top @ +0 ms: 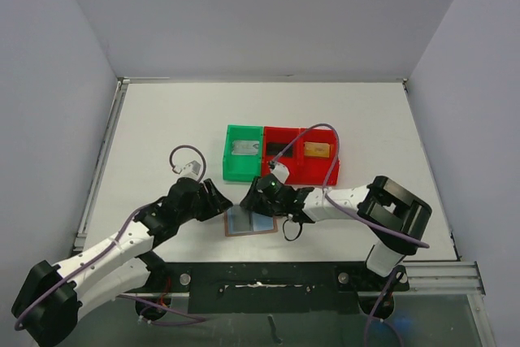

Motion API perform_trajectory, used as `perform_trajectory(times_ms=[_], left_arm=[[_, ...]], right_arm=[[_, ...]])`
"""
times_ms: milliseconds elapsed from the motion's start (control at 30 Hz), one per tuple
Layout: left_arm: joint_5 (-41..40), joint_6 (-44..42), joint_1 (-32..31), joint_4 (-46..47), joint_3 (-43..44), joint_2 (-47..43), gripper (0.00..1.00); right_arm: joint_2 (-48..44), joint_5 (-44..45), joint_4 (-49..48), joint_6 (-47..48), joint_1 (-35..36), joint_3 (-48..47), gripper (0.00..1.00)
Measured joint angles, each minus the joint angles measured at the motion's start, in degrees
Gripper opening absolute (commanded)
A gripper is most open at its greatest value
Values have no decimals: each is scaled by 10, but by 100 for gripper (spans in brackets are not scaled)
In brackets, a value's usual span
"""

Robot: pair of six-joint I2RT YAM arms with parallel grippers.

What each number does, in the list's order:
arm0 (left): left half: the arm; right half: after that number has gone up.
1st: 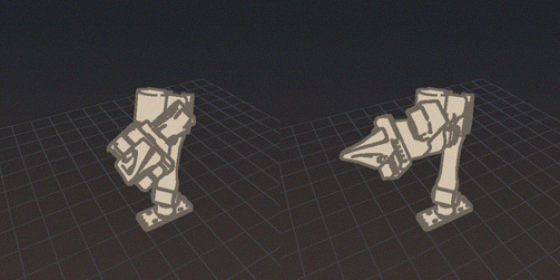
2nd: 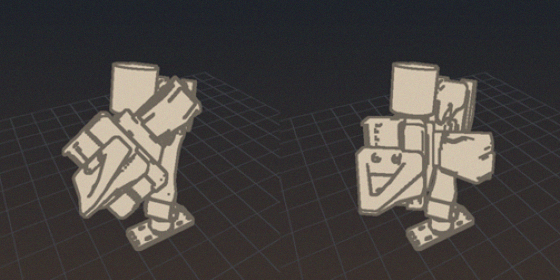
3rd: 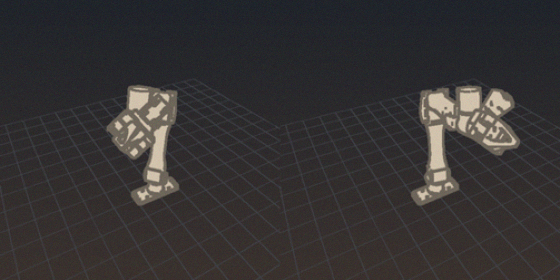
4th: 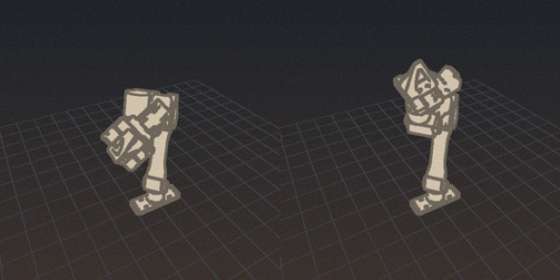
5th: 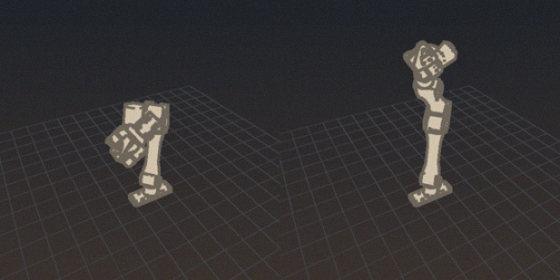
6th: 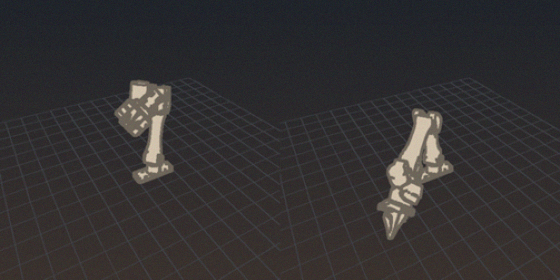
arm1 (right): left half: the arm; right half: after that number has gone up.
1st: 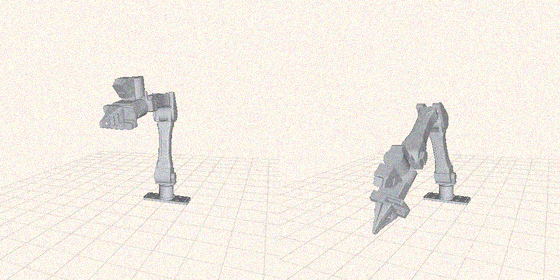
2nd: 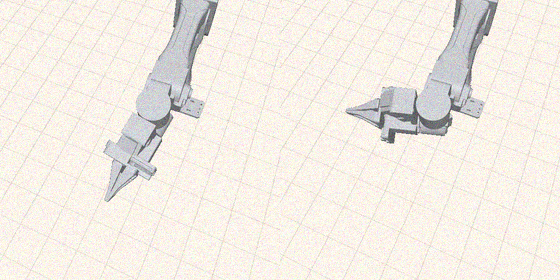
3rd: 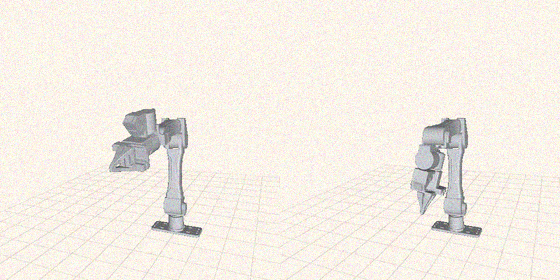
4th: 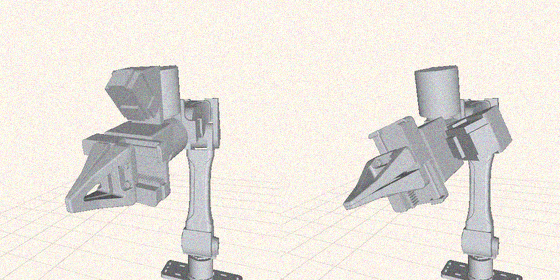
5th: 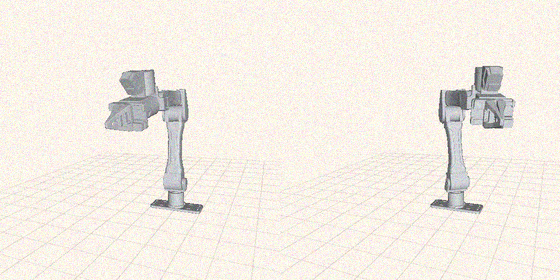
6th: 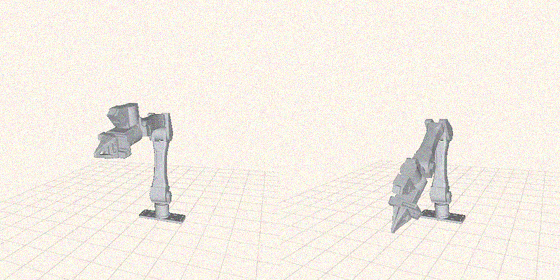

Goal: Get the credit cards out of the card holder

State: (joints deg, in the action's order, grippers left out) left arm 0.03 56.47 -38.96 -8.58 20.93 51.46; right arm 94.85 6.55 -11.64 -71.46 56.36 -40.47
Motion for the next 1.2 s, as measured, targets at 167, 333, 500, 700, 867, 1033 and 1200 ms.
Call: perform_trajectory(times_ms=[167,333,500,700,867,1033,1200], left_arm=[[-35,1,0,-30,0,-30,45],[-54,2,0,-49,0,-39,45],[-58,2,0,-54,0,-40,45],[-55,4,0,-50,0,-33,45],[-38,3,0,-38,0,-21,45],[0,3,0,11,-12,9,45],[29,3,-1,37,-19,36,45]], right_arm=[[31,44,140,32,25,-97,44],[78,86,247,47,46,-188,39],[114,126,332,55,61,-250,25],[150,154,380,74,70,-306,7],[110,134,298,72,53,-230,0],[60,58,132,35,16,-105,0],[43,-2,-7,-9,-10,-18,0]])
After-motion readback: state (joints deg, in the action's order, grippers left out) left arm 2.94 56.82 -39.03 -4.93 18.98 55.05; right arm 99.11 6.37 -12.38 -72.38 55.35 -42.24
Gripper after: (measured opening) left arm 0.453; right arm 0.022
